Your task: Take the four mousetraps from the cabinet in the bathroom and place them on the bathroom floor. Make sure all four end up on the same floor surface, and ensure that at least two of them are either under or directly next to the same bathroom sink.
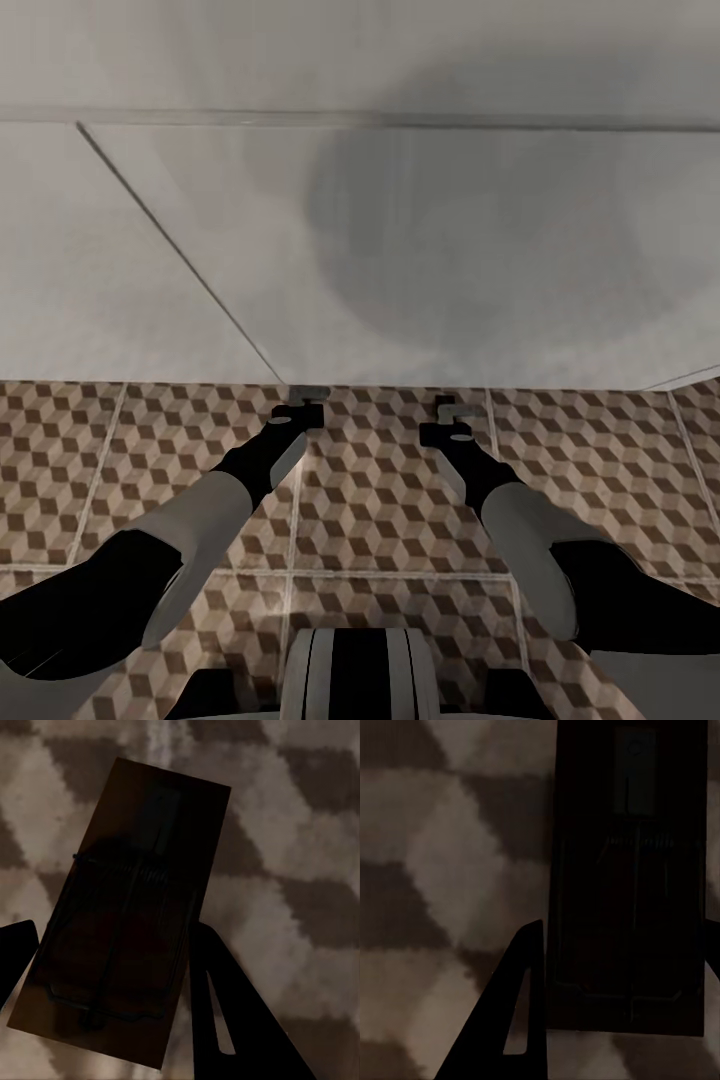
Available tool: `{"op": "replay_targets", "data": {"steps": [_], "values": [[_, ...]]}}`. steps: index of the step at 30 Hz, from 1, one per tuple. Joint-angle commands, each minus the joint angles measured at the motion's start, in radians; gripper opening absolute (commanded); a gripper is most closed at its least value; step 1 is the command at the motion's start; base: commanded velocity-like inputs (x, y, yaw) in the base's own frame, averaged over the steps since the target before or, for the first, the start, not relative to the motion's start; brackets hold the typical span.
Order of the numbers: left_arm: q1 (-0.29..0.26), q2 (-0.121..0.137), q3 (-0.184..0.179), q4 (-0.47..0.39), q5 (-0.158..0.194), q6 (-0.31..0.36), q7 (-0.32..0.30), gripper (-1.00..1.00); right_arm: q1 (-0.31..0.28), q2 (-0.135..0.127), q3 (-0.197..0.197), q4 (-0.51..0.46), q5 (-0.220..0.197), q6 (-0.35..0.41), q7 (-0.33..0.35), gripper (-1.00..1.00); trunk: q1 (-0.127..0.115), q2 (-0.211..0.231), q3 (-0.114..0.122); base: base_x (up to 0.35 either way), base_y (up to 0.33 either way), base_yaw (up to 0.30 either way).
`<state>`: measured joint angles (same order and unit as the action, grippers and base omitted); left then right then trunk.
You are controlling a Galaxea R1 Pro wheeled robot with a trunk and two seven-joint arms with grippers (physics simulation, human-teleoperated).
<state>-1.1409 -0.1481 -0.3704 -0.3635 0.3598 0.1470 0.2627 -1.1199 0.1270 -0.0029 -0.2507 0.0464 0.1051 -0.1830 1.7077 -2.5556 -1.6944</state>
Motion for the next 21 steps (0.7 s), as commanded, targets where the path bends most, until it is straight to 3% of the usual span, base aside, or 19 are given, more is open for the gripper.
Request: {"op": "replay_targets", "data": {"steps": [1,21], "values": [[0.0,0.001,-0.008,-0.002,0.007,0.005,0.008,-1.0,0.0,0.0,0.0,-0.001,0.004,0.007,-0.004,-1.0,0.0,0.0,-0.001,0.018,0.0,0.0],[0.0,0.001,-0.008,-0.002,0.008,0.005,0.01,-1.0,0.0,-0.001,0.0,0.001,0.004,0.007,-0.004,-1.0,0.0,0.0,-0.001,0.002,0.0,0.0]]}}
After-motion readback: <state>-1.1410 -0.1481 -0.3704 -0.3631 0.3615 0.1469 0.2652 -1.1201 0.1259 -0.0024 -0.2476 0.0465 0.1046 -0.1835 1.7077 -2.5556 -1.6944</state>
